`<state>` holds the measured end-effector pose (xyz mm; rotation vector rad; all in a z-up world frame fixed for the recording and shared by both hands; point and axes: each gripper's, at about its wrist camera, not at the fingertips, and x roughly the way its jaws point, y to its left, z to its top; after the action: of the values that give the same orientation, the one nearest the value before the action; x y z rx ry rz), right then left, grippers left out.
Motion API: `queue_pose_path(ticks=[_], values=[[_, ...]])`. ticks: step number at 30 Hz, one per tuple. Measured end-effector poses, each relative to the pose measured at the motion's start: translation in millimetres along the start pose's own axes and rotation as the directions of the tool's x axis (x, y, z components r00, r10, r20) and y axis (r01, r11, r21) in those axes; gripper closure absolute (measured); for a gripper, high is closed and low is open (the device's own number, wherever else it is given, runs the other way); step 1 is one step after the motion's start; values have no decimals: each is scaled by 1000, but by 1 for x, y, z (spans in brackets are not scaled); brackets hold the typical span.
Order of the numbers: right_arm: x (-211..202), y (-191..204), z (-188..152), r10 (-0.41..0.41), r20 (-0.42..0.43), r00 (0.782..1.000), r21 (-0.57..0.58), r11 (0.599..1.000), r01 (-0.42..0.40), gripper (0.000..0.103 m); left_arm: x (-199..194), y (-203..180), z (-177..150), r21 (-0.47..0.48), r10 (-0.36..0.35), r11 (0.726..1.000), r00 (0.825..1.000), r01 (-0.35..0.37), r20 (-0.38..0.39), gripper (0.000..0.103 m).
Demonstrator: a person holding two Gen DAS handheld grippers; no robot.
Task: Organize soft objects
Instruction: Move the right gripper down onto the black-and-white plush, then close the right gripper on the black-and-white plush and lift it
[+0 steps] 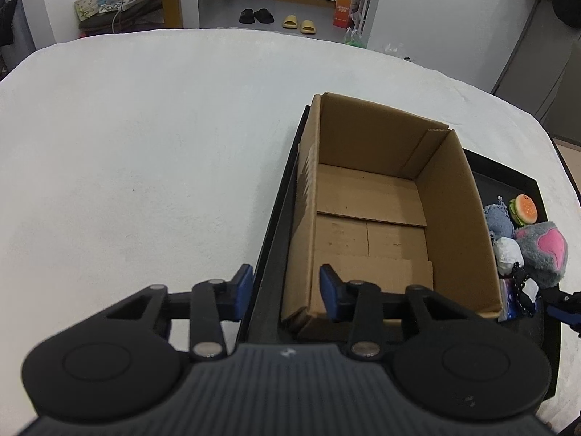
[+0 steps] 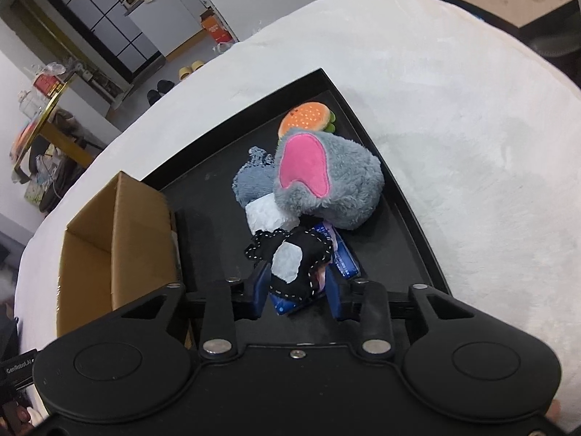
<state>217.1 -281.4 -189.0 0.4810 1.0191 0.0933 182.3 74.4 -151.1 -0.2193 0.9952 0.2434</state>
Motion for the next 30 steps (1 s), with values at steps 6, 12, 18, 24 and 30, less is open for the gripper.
queue_pose_path(ticks=[6,12,18,24,30], values=[[16,-4,2,-15,-12,1000,30,999,15,70,12,0,1,2,-4,1000,1000,4,-6,77],[24,-5,4,-11,-20,1000,45,999,12,69,17,-4,0,32,-29,999,1000,29,5,94],[32,-8,3,-6,-39,999,57,998,9,78,13,-4,3,71,-34,997,999,33,7,94],[27,-6,-3,-3,-45,999,45,999,5,97,7,1,2,81,-41,996,999,42,-11,94],[22,-10,-11,-14,-67,998,56,998,18,101,0,5,3,83,-52,995,999,52,-7,94]])
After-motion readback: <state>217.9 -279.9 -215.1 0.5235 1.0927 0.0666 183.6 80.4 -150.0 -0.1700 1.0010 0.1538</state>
